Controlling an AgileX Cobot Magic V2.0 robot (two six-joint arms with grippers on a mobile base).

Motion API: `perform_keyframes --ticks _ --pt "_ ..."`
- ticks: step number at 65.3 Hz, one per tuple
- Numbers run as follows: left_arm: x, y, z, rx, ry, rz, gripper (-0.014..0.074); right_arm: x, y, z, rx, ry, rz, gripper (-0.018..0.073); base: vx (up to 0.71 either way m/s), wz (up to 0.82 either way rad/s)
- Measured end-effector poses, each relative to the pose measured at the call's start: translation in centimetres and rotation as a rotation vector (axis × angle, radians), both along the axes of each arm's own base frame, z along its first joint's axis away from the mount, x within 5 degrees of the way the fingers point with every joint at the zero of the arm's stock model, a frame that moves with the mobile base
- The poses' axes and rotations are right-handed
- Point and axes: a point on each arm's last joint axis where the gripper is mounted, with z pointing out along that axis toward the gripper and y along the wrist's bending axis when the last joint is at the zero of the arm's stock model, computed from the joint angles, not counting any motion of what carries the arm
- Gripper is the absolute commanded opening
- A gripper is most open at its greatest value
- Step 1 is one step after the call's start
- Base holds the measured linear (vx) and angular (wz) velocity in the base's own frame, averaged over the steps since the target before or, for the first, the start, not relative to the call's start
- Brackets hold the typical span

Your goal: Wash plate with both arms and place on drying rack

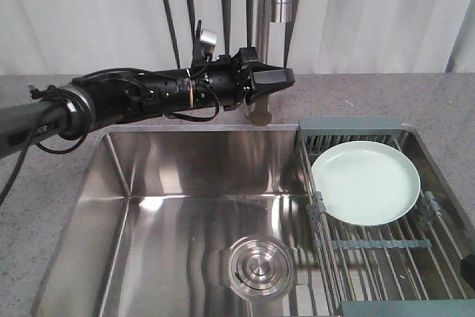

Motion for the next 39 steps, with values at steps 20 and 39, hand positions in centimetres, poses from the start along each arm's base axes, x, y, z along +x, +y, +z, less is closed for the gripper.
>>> perform_keyframes --ticks 20,39 --pt "-5.1 5.8 3.1 0.118 -0.044 -0.004 -0.0006 0.0 0.0 0.0 -0.004 0.0 -0.002 -0.0001 0.0 0.0" --pt "-14.3 14.1 4.8 0.341 -0.117 0.066 -0.0006 0.1 -0.1 0.2 0.007 -0.023 -0.015 -0.0001 0.0 0.0"
